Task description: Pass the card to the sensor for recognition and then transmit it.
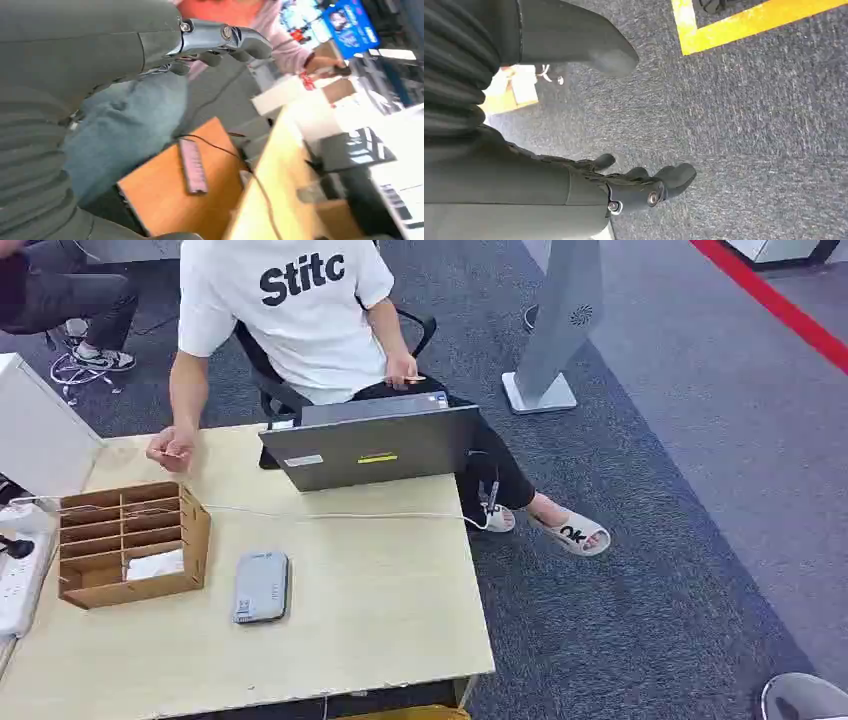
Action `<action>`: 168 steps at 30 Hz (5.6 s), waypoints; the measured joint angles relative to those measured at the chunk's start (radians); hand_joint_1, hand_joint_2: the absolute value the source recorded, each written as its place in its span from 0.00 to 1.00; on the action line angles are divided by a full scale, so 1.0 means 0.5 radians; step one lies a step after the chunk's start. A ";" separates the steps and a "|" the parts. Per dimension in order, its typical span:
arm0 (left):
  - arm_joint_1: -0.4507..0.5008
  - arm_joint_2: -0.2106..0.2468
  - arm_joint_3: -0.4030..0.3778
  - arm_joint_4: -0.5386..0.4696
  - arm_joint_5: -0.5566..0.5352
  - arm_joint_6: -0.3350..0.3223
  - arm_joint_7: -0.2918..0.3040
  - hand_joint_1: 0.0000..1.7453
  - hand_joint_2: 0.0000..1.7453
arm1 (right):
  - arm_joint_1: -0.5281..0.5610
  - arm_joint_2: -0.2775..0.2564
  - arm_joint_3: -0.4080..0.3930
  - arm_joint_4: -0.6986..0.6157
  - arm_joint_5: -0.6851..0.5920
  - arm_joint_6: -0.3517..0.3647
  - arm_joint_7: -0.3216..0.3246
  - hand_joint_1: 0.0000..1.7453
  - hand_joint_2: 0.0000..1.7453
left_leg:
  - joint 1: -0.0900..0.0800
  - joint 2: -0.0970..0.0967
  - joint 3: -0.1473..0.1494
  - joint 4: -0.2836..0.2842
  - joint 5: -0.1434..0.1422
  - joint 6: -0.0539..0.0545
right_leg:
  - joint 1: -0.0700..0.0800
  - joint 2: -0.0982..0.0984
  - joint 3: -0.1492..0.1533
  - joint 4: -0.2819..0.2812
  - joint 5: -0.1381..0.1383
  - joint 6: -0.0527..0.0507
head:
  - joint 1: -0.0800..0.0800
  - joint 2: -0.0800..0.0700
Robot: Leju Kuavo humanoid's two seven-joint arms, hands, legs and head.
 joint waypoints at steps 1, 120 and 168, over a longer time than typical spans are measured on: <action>0.023 -0.012 -0.017 -0.077 0.000 -0.025 -0.002 0.00 1.00 | 0.000 0.001 0.002 0.000 0.010 0.012 0.006 0.00 1.00 | 0.000 0.000 0.000 0.000 0.000 0.000 | 0.000 0.000 0.000 0.000 0.000 0.000 | 0.002 0.000; -0.568 0.712 -2.568 -0.009 -1.580 -0.534 0.934 1.00 1.00 | -0.016 -0.005 0.129 0.004 0.651 0.439 0.126 0.00 1.00 | 0.001 0.005 -0.008 0.002 0.012 -0.003 | 0.003 0.004 -0.012 0.001 0.014 -0.007 | 0.001 0.000; -0.580 0.904 -2.830 0.379 -2.244 -0.450 1.255 1.00 1.00 | -0.015 0.012 0.055 0.008 0.704 0.445 0.144 0.00 1.00 | 0.001 0.006 -0.008 0.002 0.012 -0.003 | 0.003 0.005 -0.013 0.001 0.014 -0.007 | 0.001 0.000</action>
